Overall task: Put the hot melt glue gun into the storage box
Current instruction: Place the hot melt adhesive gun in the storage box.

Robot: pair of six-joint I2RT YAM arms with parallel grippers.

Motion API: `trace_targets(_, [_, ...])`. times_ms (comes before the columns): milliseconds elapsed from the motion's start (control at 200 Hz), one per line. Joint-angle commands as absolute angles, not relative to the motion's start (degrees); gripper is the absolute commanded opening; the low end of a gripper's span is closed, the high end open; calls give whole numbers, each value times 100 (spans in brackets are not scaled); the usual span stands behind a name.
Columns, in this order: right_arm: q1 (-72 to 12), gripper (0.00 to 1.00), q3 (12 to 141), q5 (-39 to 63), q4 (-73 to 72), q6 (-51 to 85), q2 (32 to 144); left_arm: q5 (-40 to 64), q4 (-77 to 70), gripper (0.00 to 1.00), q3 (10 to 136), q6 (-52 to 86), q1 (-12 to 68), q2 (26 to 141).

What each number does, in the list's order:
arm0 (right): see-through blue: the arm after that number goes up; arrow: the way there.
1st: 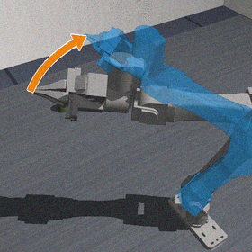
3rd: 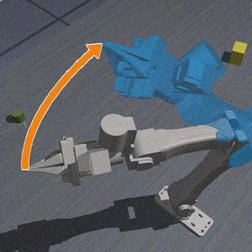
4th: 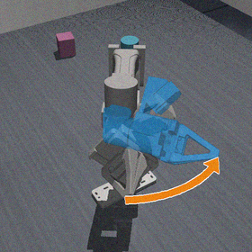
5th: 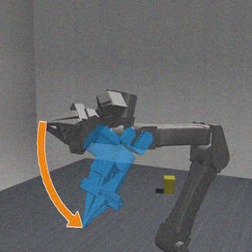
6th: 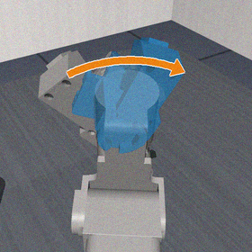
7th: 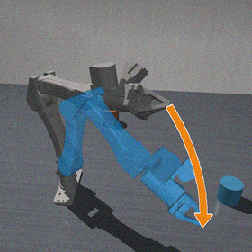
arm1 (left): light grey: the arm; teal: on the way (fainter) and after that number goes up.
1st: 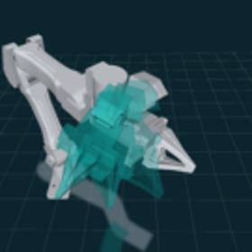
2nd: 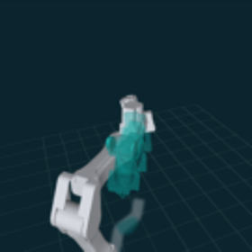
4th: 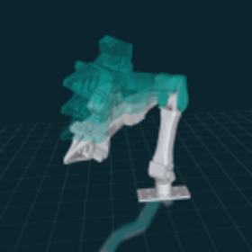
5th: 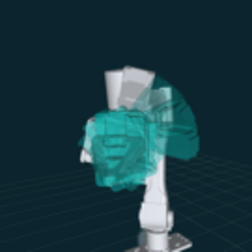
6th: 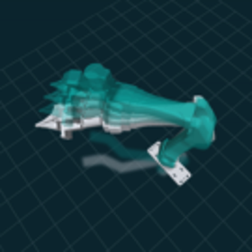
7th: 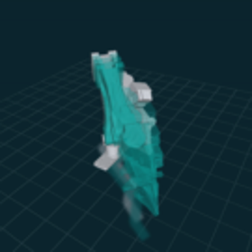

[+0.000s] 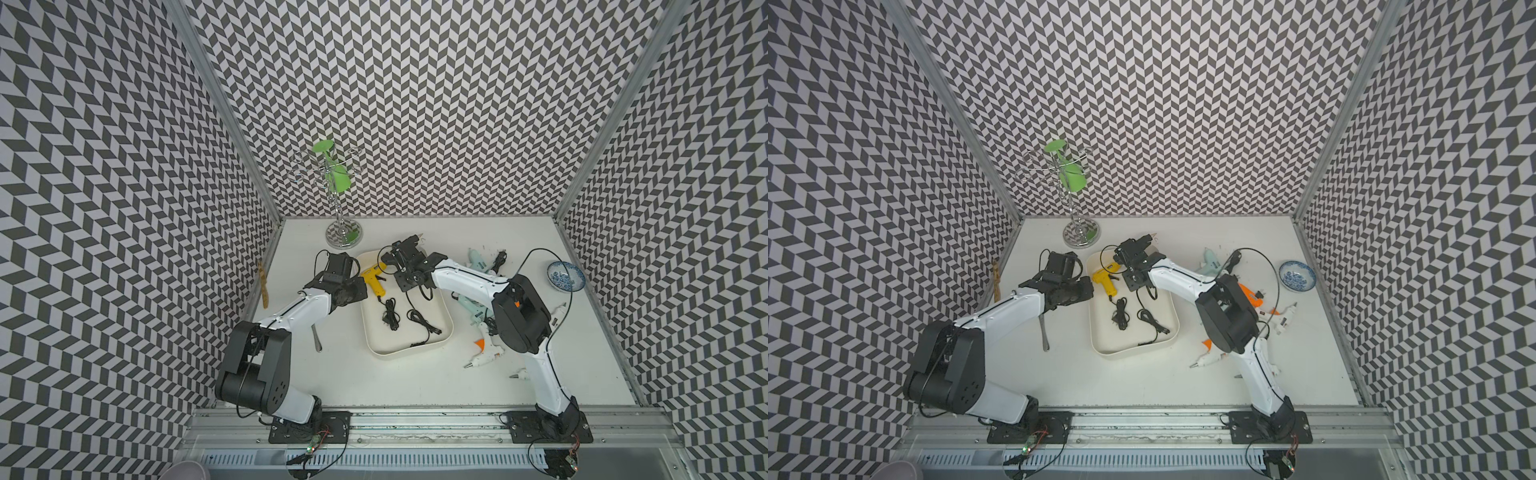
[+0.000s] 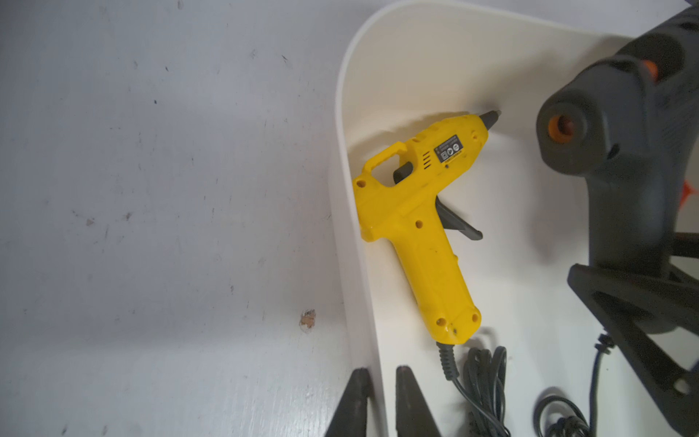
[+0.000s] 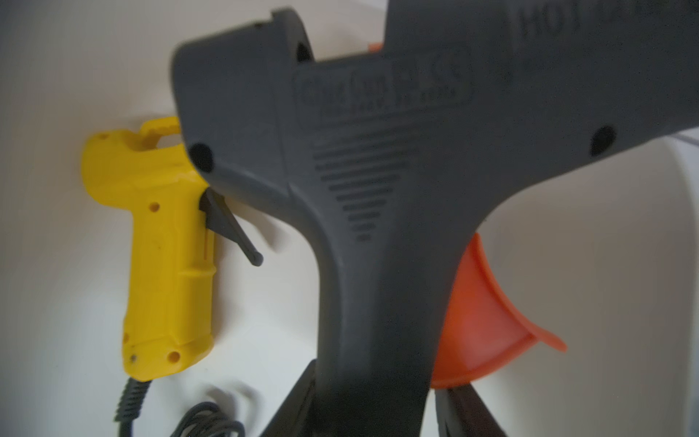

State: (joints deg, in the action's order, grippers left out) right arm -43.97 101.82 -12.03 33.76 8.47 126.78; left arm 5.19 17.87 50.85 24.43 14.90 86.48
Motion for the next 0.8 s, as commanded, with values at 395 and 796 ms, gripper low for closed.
trace_targets(395, [-4403, 45, 10227, -1080, 3807, 1002, 13342, 411, 2021, 21, 5609, 1944, 1683, 8975])
trace_targets(796, [-4403, 78, 10789, -1193, 4018, 959, 13095, 259, 2105, 25, 5673, 1933, 1740, 8940])
